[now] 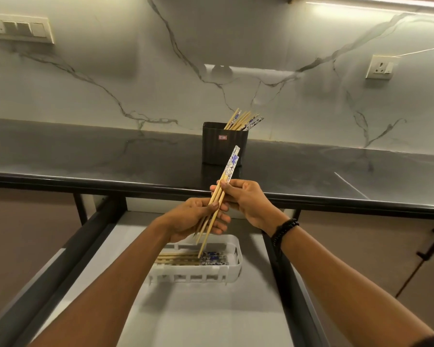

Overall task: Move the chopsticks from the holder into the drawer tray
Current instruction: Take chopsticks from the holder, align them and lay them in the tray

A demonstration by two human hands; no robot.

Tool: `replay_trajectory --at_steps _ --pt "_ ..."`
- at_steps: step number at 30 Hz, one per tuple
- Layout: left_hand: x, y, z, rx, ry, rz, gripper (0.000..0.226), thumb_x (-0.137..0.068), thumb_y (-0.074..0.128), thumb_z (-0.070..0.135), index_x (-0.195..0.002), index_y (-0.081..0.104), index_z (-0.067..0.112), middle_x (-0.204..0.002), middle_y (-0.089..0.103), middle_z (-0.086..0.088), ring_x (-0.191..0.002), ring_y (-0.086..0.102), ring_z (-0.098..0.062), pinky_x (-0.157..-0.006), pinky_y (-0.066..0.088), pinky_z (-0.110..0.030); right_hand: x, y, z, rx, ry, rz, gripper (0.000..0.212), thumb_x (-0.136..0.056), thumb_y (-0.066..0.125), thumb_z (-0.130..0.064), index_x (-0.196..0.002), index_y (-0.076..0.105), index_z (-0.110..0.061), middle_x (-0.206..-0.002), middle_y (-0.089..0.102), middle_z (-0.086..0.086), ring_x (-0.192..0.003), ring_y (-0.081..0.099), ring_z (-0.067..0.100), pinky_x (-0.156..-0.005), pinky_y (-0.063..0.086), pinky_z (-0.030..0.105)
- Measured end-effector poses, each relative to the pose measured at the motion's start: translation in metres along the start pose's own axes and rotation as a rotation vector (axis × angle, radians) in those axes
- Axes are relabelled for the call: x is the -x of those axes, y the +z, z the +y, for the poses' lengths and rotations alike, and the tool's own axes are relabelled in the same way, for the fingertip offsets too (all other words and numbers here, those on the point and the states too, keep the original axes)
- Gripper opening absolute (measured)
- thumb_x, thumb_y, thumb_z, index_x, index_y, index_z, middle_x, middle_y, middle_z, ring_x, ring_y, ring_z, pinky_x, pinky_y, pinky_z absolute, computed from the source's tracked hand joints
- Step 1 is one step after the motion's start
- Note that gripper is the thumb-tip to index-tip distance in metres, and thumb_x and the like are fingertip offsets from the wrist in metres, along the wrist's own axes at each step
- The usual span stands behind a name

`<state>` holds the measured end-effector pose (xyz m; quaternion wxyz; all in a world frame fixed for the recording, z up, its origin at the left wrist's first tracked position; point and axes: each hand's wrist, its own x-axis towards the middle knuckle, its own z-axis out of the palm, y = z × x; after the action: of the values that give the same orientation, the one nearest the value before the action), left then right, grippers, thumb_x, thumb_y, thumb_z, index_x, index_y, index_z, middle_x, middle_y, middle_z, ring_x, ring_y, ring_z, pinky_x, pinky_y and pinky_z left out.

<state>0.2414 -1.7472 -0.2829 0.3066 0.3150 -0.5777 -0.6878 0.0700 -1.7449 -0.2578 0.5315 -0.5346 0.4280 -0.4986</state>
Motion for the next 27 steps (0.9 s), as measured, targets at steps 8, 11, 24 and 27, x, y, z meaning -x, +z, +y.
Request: replay_trajectory --at_steps 8,11,24,27 --pt "-0.001 -0.005 -0.005 -0.077 -0.126 -0.065 0.036 -0.102 0.039 0.029 -0.119 0.06 0.005 -0.097 0.069 -0.015 -0.075 0.067 -0.025 -0.074 0.056 -0.037 0.001 -0.011 -0.007 -0.144 0.067 0.025 0.021 -0.094 0.062 -0.015 -0.113 0.063 -0.006 -0.104 0.075 0.014 -0.096 0.074 0.025 -0.079 0.062 0.035" --pt "-0.002 -0.002 -0.006 -0.145 -0.103 0.018 0.035 -0.102 0.042 0.029 -0.119 0.061 0.006 -0.097 0.07 -0.013 -0.08 0.067 -0.024 -0.073 0.055 -0.033 0.0 -0.01 -0.006 -0.155 0.037 0.047 0.021 -0.093 0.062 -0.012 -0.113 0.062 -0.006 -0.102 0.075 0.015 -0.094 0.074 0.025 -0.077 0.062 0.034" --pt "-0.018 0.059 -0.016 -0.015 0.022 0.443 0.05 -0.096 0.039 0.055 -0.113 0.061 0.014 -0.107 0.069 -0.008 -0.096 0.068 -0.021 -0.066 0.061 -0.036 -0.003 -0.007 -0.001 -0.547 -0.038 0.235 0.026 -0.095 0.059 -0.011 -0.12 0.057 -0.003 -0.105 0.073 0.015 -0.099 0.072 0.026 -0.081 0.061 0.037" --pt "-0.023 0.047 -0.012 0.338 0.168 0.511 0.05 -0.098 0.039 0.049 -0.123 0.061 0.013 -0.116 0.07 -0.008 -0.106 0.068 -0.019 -0.081 0.059 -0.041 0.0 0.002 0.001 -0.559 0.028 0.162 0.03 -0.095 0.058 -0.011 -0.123 0.056 0.001 -0.11 0.072 0.017 -0.096 0.073 0.025 -0.081 0.061 0.036"
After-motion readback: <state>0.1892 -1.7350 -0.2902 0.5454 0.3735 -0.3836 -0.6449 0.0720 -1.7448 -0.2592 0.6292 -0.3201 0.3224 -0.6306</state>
